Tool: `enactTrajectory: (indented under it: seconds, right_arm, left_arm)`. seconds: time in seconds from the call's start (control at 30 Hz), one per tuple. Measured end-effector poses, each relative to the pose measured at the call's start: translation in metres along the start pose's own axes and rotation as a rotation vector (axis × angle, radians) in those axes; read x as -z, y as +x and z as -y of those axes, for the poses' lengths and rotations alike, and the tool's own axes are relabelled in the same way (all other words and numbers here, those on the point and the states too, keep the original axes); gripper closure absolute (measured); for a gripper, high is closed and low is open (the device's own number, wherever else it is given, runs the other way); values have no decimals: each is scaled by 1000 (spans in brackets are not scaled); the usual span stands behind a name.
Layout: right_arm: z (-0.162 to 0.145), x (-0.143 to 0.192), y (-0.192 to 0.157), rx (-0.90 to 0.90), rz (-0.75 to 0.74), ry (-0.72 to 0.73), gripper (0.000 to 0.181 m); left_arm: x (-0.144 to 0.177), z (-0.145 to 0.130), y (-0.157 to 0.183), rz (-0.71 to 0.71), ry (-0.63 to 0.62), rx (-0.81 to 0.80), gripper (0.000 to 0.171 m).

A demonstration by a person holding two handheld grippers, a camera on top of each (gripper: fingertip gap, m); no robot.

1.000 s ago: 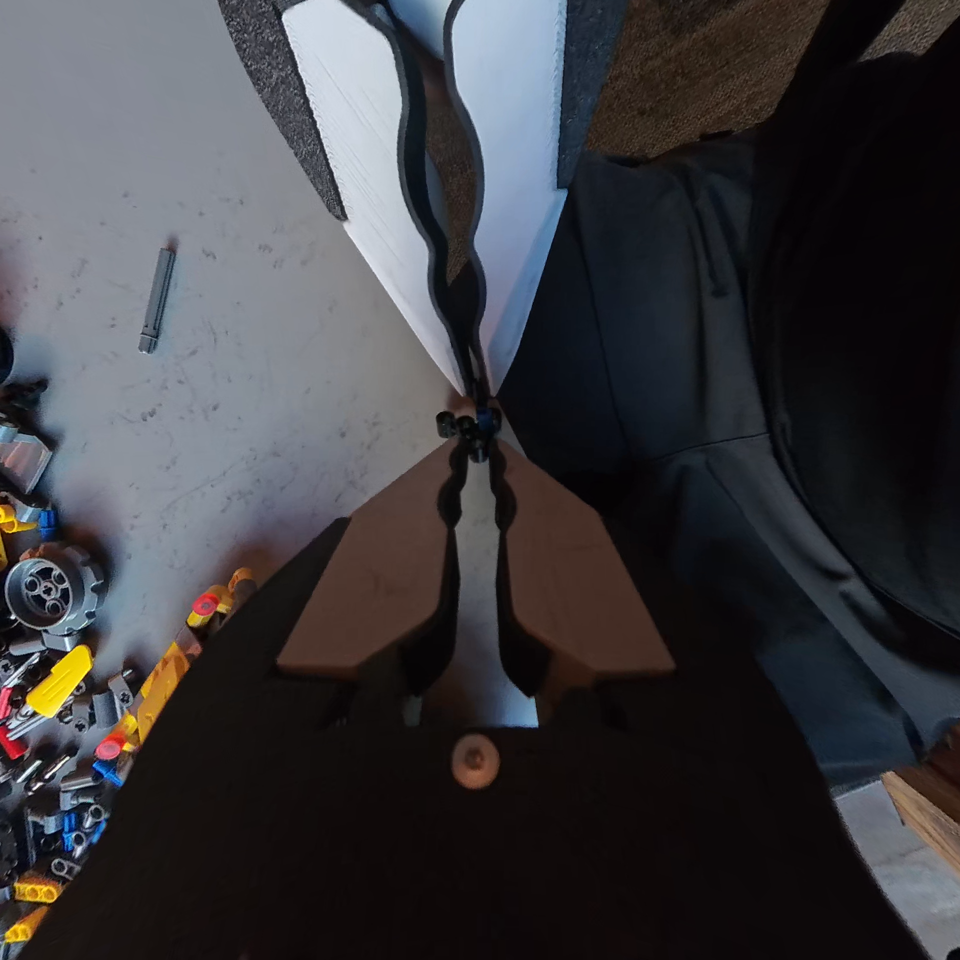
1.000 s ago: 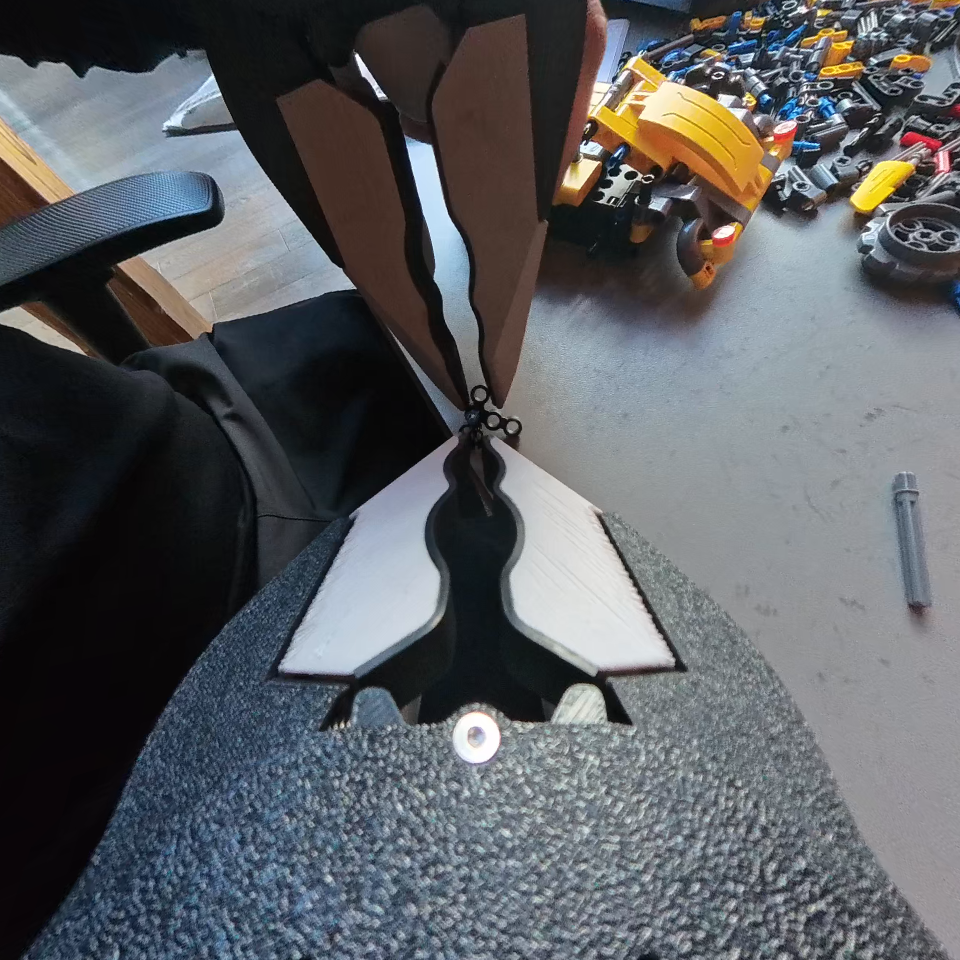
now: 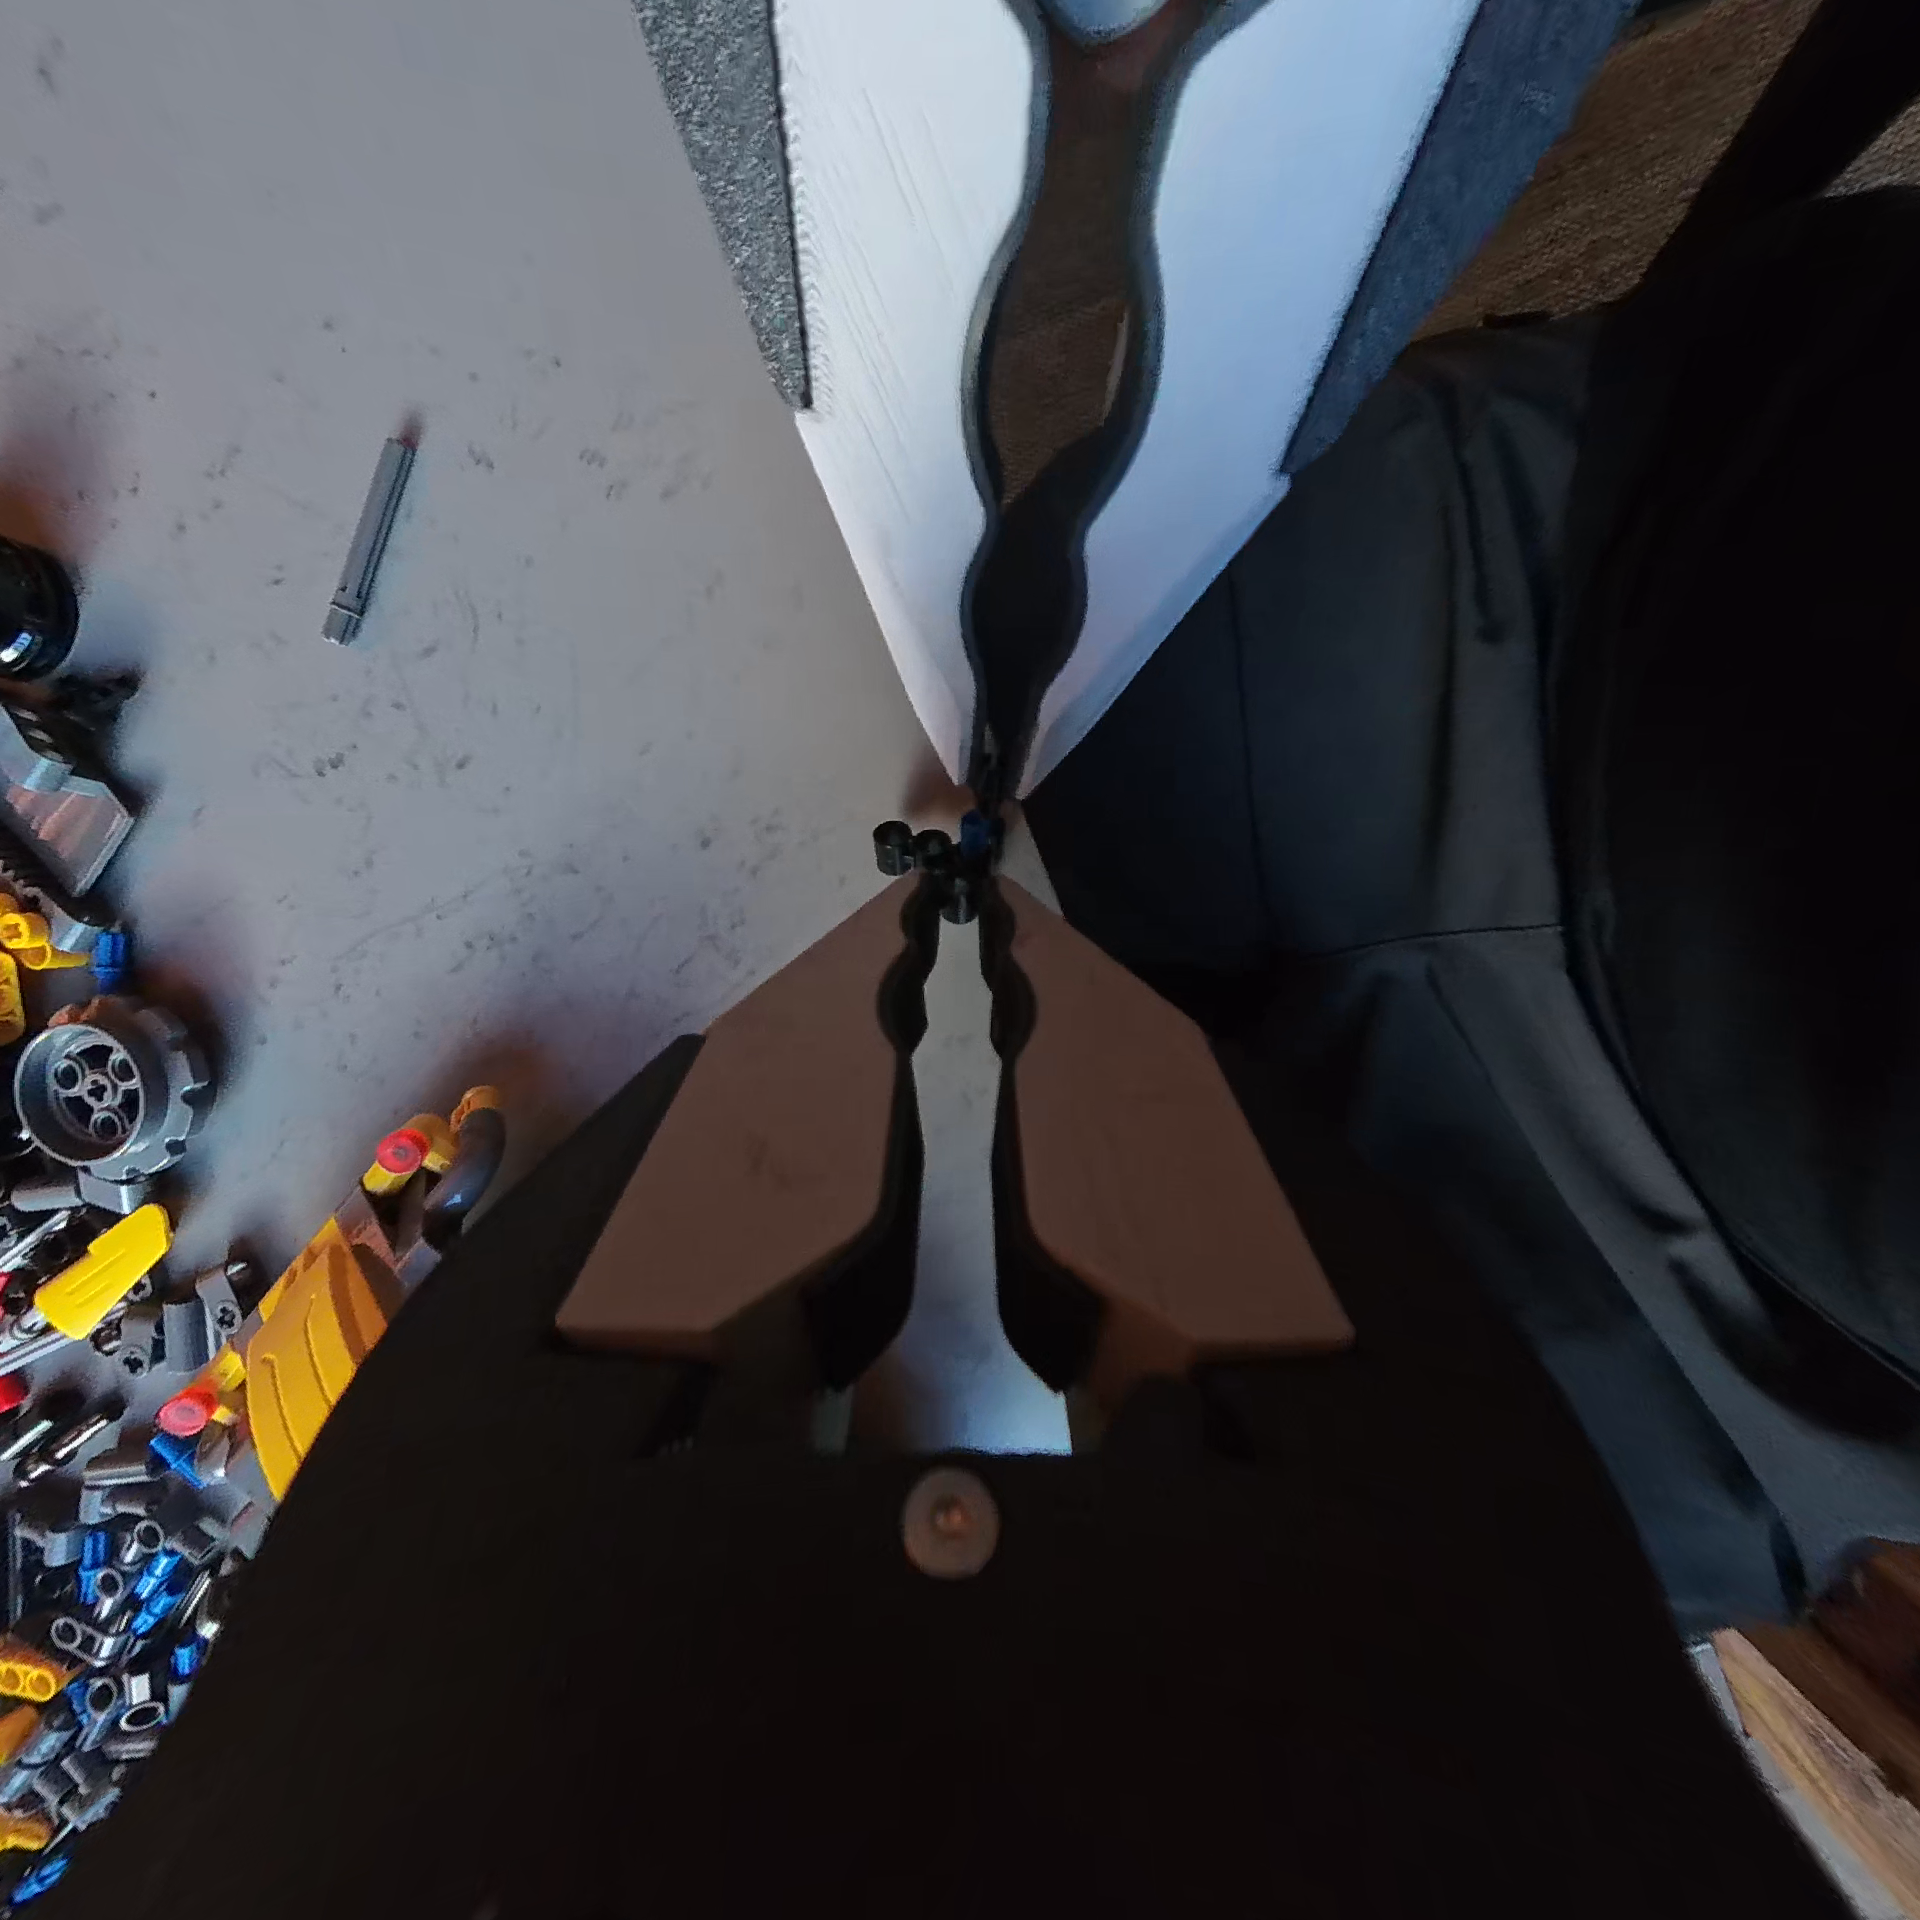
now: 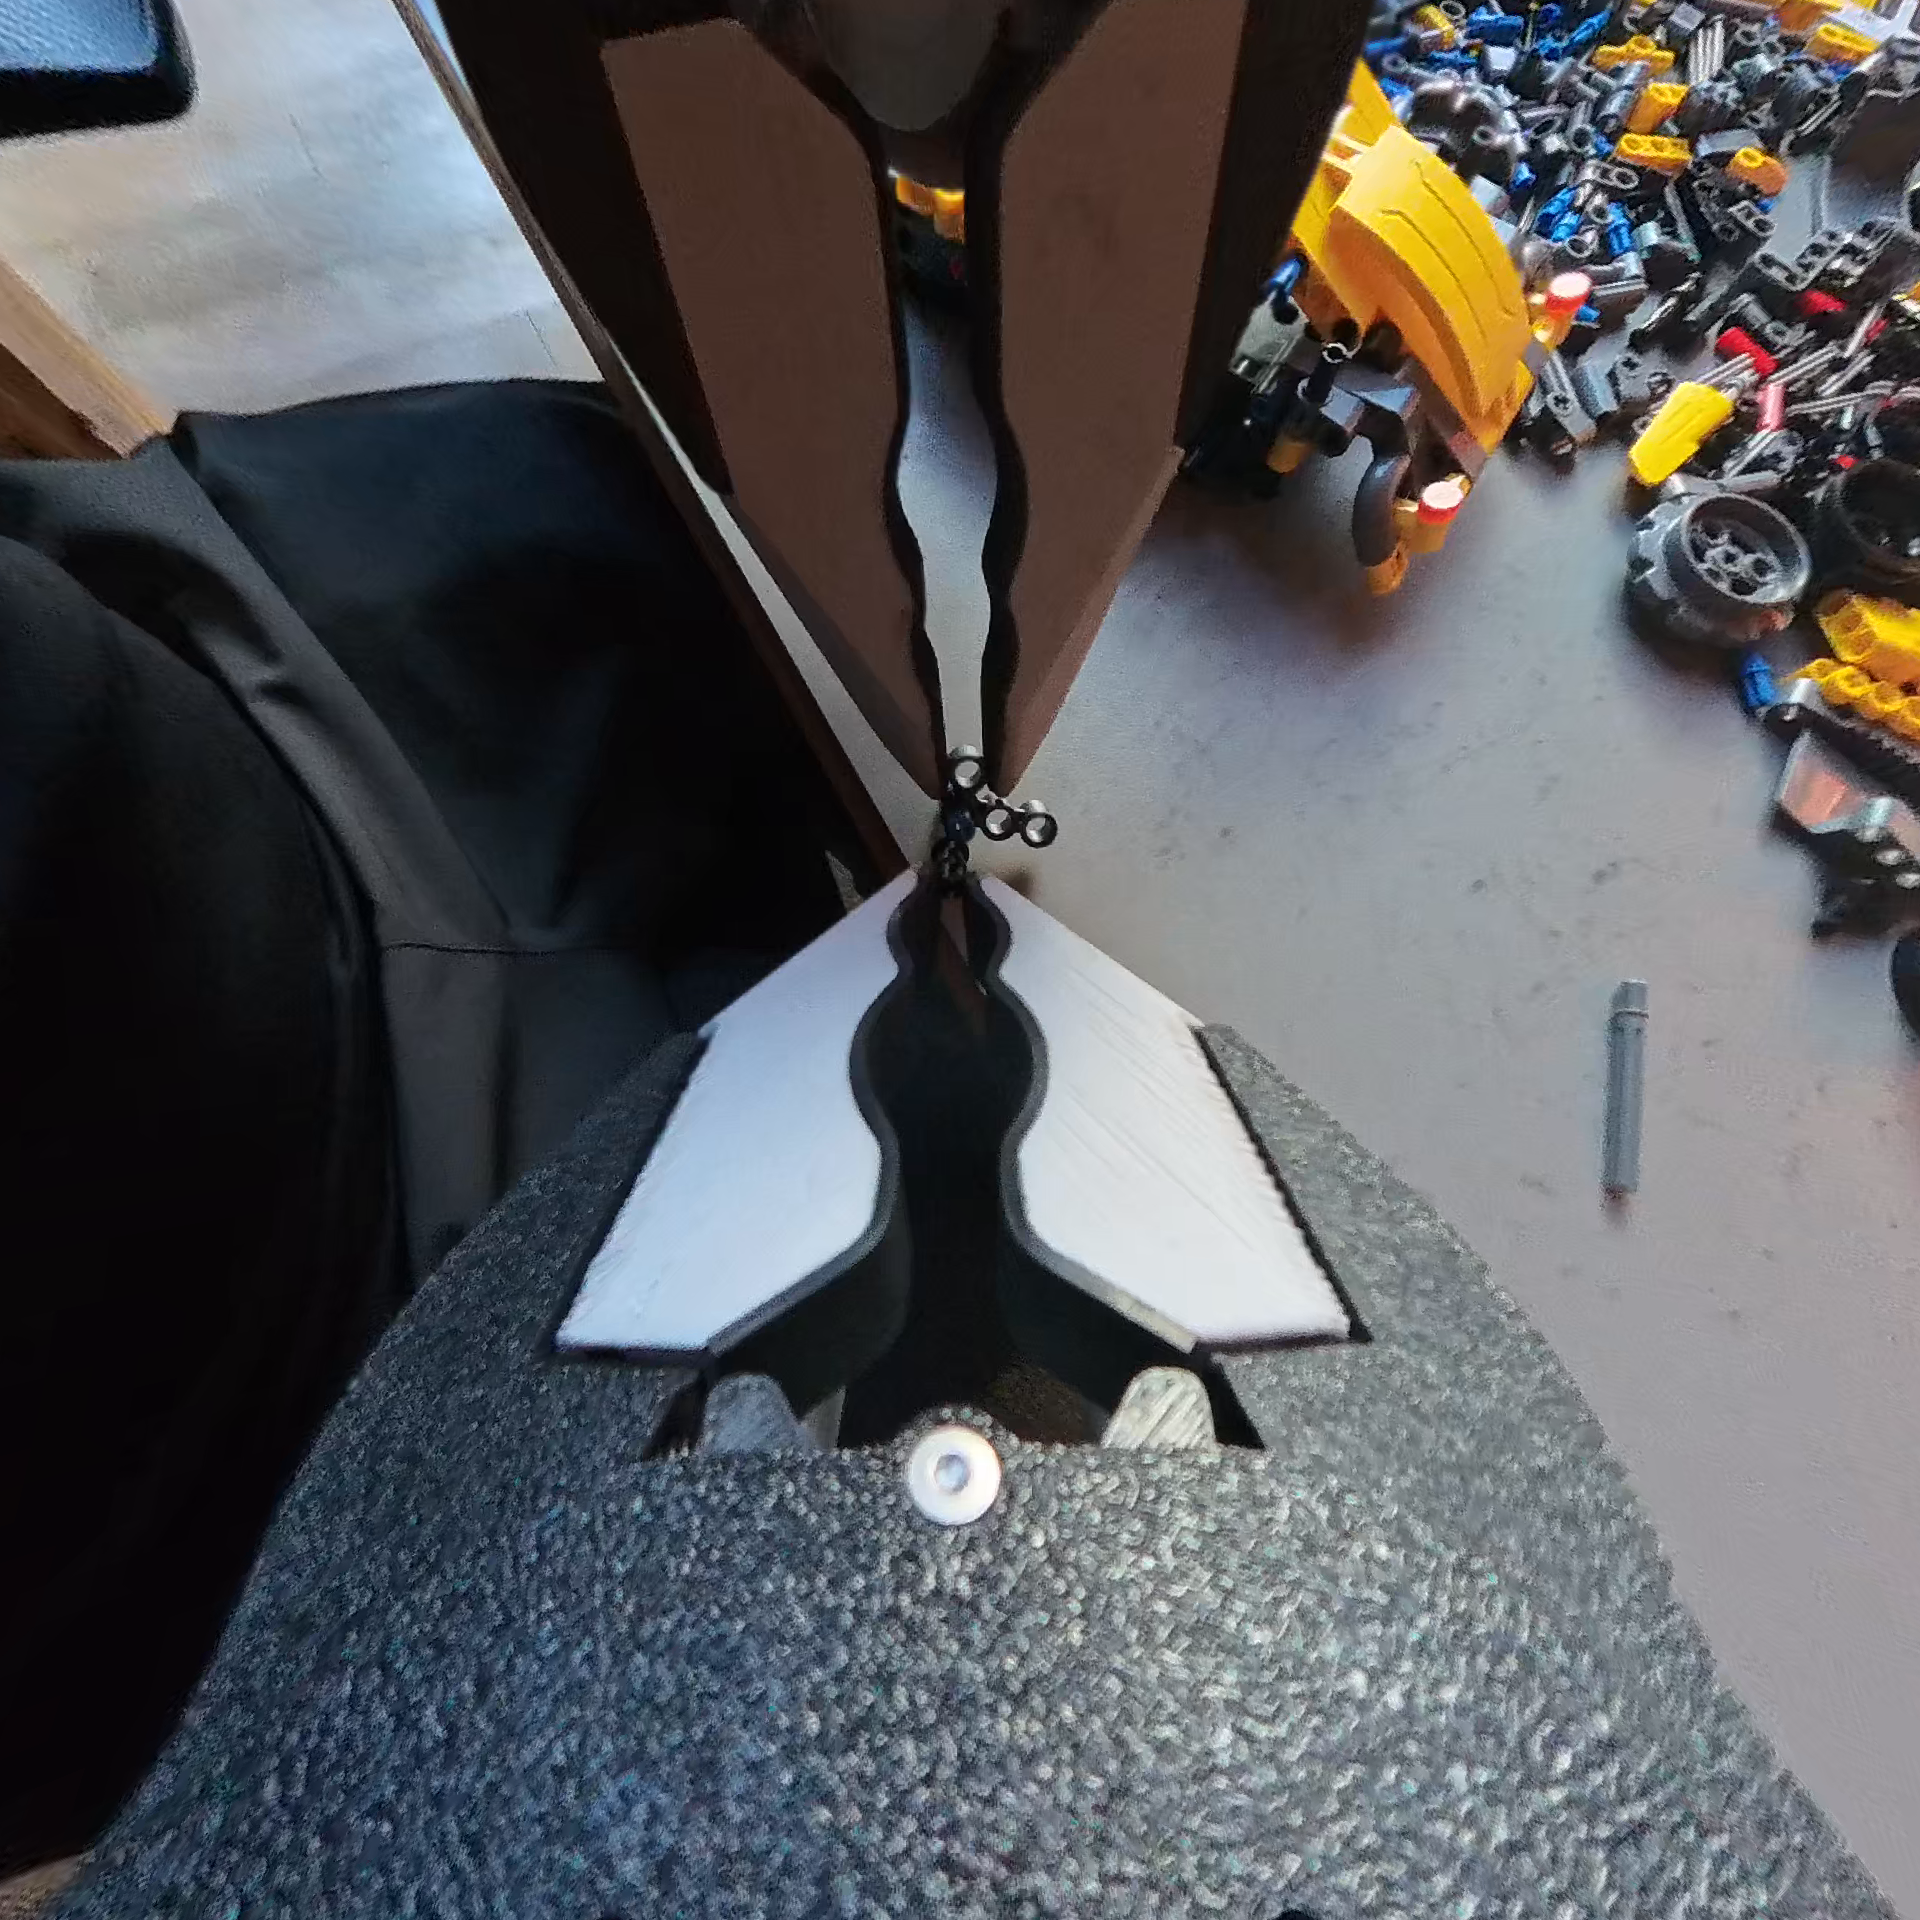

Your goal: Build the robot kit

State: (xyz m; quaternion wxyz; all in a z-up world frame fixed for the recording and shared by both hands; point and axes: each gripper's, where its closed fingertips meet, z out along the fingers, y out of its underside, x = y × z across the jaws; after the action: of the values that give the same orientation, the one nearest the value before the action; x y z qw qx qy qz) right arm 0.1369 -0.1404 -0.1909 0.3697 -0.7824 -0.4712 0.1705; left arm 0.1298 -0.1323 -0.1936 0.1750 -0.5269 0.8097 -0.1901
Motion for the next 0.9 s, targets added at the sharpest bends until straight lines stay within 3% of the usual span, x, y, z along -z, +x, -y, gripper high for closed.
enactTrajectory:
  seconds: [0.2,0.63,0.9]
  right_arm:
    - [4,-1,2,52,-30,-30,177]
    - [0,-3,2,-122,133,82,178]
    - [2,-8,4,-25,48,66,177]
  left_arm:
    - [0,-1,-1,23,20,21,167]
    - [-1,1,0,10,75,55,167]
    - [1,-3,-5,23,76,54,167]
